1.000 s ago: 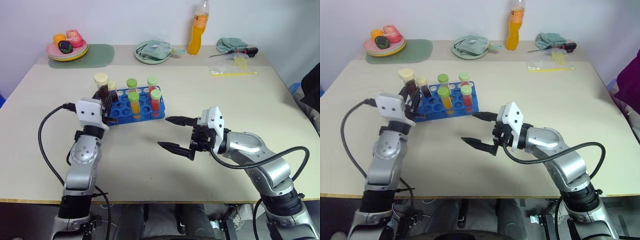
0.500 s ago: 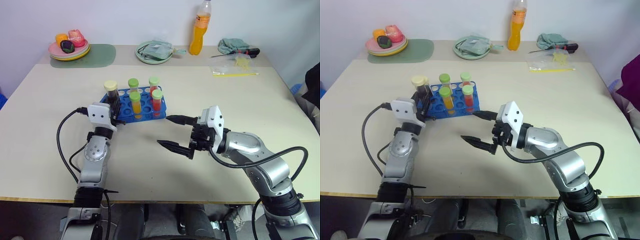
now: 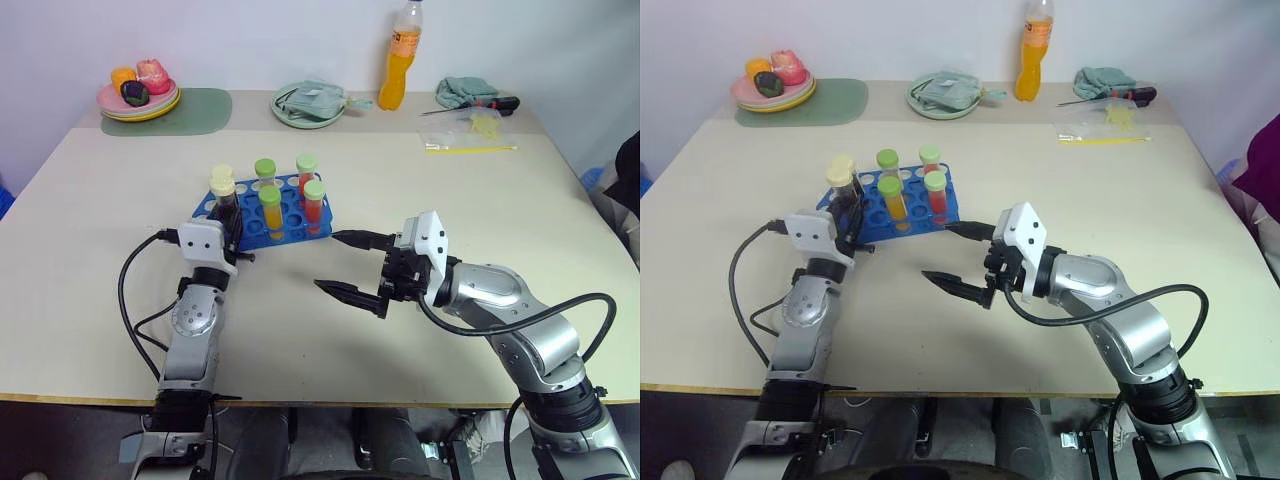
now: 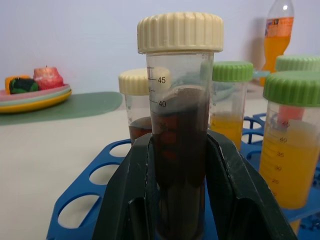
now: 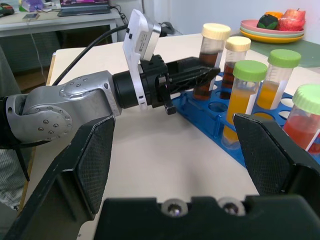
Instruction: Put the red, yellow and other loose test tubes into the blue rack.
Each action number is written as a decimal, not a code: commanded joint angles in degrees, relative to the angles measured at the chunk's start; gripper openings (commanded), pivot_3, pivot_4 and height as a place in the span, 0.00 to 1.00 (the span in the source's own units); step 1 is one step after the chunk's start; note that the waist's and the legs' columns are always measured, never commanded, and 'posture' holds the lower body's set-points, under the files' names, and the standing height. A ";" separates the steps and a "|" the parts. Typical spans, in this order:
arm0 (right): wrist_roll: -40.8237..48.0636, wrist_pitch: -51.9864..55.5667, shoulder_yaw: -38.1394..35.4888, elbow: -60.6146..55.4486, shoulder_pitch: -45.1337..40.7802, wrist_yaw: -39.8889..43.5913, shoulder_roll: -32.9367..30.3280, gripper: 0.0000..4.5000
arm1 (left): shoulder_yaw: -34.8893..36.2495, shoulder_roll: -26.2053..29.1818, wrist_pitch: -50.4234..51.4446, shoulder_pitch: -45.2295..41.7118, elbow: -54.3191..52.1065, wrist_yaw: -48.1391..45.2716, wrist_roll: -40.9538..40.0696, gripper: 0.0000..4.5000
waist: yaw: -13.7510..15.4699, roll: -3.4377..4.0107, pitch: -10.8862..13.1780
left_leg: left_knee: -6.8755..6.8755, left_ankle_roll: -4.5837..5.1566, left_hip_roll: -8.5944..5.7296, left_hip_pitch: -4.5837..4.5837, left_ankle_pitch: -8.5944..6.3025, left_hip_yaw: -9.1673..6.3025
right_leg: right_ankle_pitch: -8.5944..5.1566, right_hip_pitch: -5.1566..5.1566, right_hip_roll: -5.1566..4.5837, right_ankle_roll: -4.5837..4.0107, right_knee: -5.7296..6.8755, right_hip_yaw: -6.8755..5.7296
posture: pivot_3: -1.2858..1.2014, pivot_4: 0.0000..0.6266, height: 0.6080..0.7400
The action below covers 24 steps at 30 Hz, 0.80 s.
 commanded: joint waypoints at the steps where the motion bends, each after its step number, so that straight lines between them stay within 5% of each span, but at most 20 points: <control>1: 0.22 -0.91 -0.36 -1.79 -0.63 0.28 0.23 0.93 | 0.29 0.12 -1.18 -1.24 -0.92 0.70 1.22 0.18 | -0.01 0.00 0.00 | 0.00 0.00 0.00 0.00 0.00 0.00 | 0.00 0.00 0.00 0.00 0.00 0.00 | 0.52 0.24 1.00; 6: 0.20 -0.92 -0.25 -1.86 -0.73 0.21 0.38 0.93 | 0.24 0.01 -2.03 -2.67 1.27 1.31 2.63 0.18 | 0.07 0.00 0.00 | 0.00 0.00 -0.01 0.00 0.00 -0.02 | 0.00 0.01 0.04 0.00 0.00 0.00 | 0.52 0.24 1.00; 13: 0.78 -0.89 -1.41 -2.27 -0.23 0.70 -0.49 0.93 | 1.37 0.30 0.09 -0.33 -2.48 0.70 0.61 0.92 | 0.01 0.00 0.00 | 0.00 0.00 0.01 0.00 0.00 -0.03 | 0.00 0.01 0.04 0.00 0.00 0.00 | 0.52 0.24 1.00; 19: 2.89 0.57 -8.45 -0.77 0.23 2.20 -5.31 0.93 | 6.87 6.88 10.71 9.72 -20.02 -6.51 -10.15 0.92 | -0.91 0.02 0.01 | -0.05 0.00 0.16 -0.01 0.00 -0.05 | -0.01 -0.01 0.02 -0.01 -0.02 0.00 | 0.52 0.24 1.00; 24: 0.88 0.03 -19.38 5.94 6.78 2.18 -12.30 0.93 | 18.22 21.86 19.04 22.81 -28.58 -20.03 -19.96 0.92 | -1.33 0.02 0.01 | -0.08 0.00 0.20 0.00 -0.01 -0.10 | -0.15 0.04 -0.01 -0.26 -0.09 -0.02 | 0.52 0.24 1.00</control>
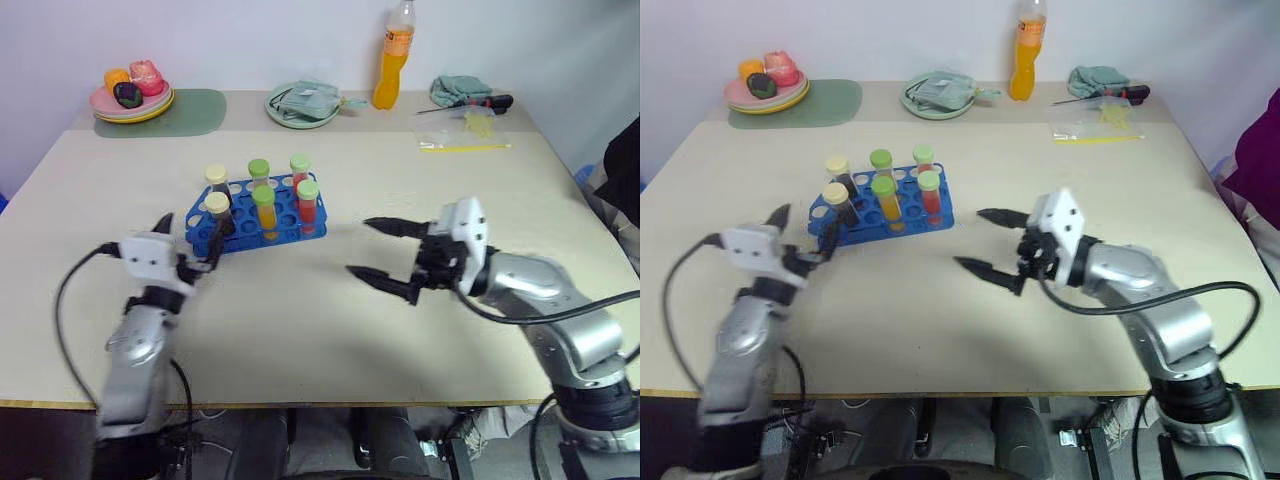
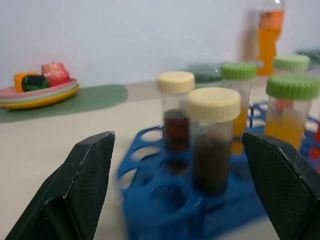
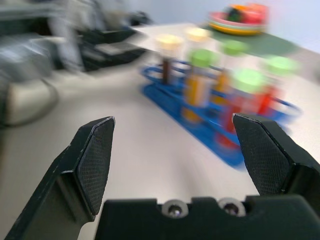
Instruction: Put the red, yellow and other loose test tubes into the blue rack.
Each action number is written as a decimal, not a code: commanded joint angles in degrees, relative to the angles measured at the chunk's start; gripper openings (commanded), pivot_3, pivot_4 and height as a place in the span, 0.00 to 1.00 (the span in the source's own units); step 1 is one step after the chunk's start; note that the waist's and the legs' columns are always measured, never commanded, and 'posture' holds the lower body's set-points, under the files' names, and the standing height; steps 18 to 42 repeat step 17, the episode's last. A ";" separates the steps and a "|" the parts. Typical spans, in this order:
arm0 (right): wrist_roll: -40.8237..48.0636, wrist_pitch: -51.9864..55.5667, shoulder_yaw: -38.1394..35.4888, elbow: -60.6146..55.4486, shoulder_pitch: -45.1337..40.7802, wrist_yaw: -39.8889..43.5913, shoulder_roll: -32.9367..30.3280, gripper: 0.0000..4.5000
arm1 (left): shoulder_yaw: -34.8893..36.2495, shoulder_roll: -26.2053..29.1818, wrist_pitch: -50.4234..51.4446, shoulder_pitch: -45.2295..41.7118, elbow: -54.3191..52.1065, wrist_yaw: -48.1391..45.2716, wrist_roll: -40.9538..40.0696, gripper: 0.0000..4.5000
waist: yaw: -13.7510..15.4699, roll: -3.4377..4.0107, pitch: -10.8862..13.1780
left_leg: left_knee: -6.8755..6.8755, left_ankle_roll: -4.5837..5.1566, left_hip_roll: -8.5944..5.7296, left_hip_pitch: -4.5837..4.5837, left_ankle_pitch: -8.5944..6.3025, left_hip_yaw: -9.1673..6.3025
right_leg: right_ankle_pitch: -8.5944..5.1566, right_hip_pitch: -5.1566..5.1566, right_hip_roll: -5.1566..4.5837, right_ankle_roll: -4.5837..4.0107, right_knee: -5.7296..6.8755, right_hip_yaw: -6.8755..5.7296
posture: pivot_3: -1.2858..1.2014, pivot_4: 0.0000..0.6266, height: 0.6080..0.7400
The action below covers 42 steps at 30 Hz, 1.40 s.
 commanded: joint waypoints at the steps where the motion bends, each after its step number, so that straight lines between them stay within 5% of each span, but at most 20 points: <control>1: -1.36 -1.40 -8.33 5.13 4.23 0.49 -3.78 0.93 | 7.92 7.09 3.87 6.43 -4.97 -7.91 -5.04 0.92 | 0.01 0.05 0.03 | -0.01 0.02 -0.01 0.01 -0.01 0.02 | -0.01 0.01 -0.01 -0.02 -0.04 0.01 | 0.52 0.24 1.00; 5: -1.52 -2.37 -12.95 9.73 8.40 1.35 -5.53 0.93 | 11.34 11.02 6.28 11.17 -4.28 -12.74 -7.63 0.92 | 0.04 0.11 0.04 | 0.00 0.03 -0.04 0.04 -0.01 0.08 | -0.04 0.10 -0.09 -0.06 -0.15 0.00 | 0.52 0.24 1.00; 42: -4.79 -7.20 -12.12 13.43 9.75 3.03 -5.39 0.93 | 6.24 8.25 9.25 9.56 -6.05 -11.97 -5.68 0.92 | -0.03 0.16 0.04 | 0.01 0.04 -0.01 0.07 -0.02 0.10 | -0.03 0.13 -0.05 -0.03 -0.17 0.01 | 0.52 0.24 1.00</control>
